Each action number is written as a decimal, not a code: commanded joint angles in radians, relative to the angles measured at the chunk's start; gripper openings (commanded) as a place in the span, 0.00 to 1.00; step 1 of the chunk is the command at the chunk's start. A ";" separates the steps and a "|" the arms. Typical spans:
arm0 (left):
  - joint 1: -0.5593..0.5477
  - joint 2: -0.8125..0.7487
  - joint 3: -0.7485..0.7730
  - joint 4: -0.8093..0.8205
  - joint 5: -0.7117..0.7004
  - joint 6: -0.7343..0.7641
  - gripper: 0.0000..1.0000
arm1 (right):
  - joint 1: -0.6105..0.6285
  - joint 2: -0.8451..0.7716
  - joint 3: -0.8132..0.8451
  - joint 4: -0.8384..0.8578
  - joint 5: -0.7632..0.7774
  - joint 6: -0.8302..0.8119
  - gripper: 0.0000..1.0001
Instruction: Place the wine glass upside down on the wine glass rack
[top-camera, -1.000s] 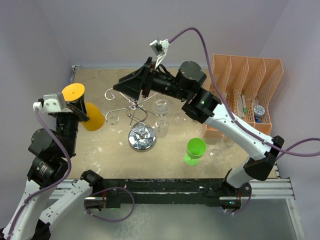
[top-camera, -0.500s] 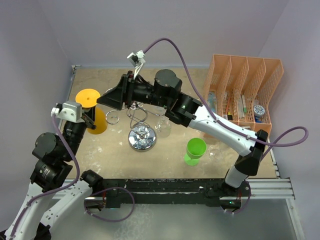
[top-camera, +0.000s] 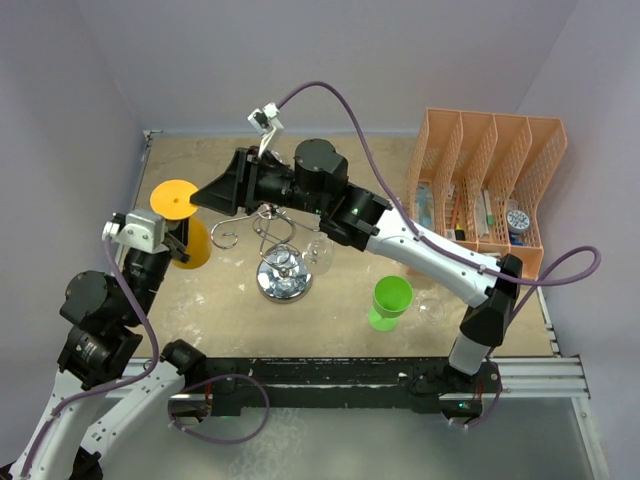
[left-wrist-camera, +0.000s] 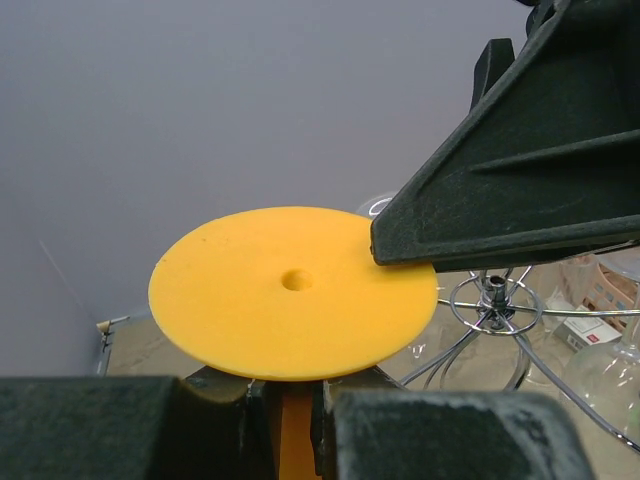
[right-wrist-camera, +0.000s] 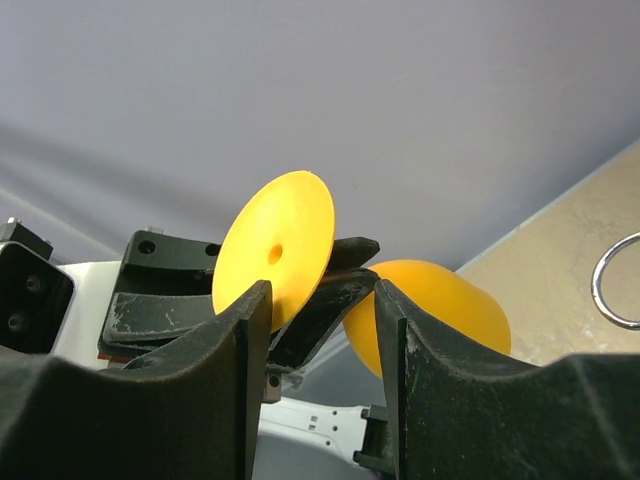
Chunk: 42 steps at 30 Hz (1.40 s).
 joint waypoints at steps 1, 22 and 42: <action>0.002 0.006 0.038 0.038 0.023 0.039 0.00 | 0.010 0.007 0.052 0.048 -0.054 0.048 0.46; 0.002 -0.007 0.081 -0.162 -0.069 -0.062 0.33 | 0.016 0.026 -0.026 0.214 -0.092 0.299 0.00; 0.002 -0.086 0.234 -0.330 -0.196 -0.798 0.46 | 0.012 0.090 0.005 0.282 -0.100 0.321 0.00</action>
